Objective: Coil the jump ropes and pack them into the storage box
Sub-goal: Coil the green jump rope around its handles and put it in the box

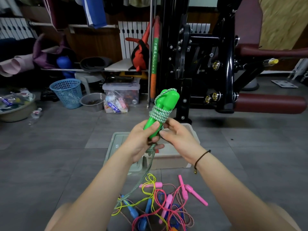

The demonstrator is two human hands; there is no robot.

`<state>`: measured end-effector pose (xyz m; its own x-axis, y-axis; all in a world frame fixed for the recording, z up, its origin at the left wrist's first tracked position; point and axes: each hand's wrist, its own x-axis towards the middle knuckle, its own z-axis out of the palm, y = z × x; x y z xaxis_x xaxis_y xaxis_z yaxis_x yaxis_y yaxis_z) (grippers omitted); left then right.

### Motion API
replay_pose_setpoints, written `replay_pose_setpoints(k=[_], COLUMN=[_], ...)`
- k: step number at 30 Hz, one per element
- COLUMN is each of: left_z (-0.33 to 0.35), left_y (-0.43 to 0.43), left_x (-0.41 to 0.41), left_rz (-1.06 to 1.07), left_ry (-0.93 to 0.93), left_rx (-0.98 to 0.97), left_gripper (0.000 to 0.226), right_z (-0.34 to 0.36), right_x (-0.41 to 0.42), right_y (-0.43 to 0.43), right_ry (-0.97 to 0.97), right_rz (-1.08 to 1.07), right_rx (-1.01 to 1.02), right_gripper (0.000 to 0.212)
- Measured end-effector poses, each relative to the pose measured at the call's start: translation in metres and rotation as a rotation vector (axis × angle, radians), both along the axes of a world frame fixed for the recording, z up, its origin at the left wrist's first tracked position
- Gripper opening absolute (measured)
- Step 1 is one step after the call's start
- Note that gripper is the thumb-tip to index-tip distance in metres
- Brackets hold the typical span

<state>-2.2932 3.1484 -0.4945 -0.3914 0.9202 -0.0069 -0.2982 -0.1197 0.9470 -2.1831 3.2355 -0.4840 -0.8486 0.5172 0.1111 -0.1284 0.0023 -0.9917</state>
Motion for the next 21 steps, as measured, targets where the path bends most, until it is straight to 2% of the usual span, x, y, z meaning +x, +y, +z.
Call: replay_pose_setpoints(k=[3,7,10,12,14,16,19,21], left_z=[-0.003,-0.006,-0.008,-0.009,-0.011,-0.013,-0.015,-0.014], left_y=[0.002,0.001,-0.001,-0.001,0.0,0.002,0.005,0.005], left_x=[-0.001,-0.005,-0.005,-0.005,-0.005,-0.004,-0.001,-0.001], left_rz=[-0.001,-0.101,-0.166,-0.179,-0.188,-0.188,-0.135,-0.105], left_ry=[-0.007,0.031,-0.075,-0.152,-0.158,-0.082,0.068,0.165], left_rx=[-0.059,-0.179,-0.239,-0.234,-0.226,-0.222,-0.225,-0.212], left_gripper=[0.03,0.044,0.044,0.035,0.03,0.031,0.025,0.02], right_z=[-0.004,-0.017,-0.019,-0.017,-0.016,-0.016,-0.022,-0.026], right_x=[-0.004,-0.001,0.005,0.01,0.014,0.016,0.014,0.013], right_y=[0.005,0.015,0.024,0.028,0.029,0.028,0.026,0.022], right_ry=[-0.078,-0.316,-0.45,-0.478,-0.5,-0.538,-0.536,-0.465], right_rz=[-0.128,-0.166,-0.116,-0.123,-0.137,-0.153,-0.2,-0.239], right_rx=[0.132,0.286,0.453,0.608,0.741,0.834,0.805,0.689], right_gripper=[0.036,0.03,0.044,0.044,0.037,0.021,0.01,0.016])
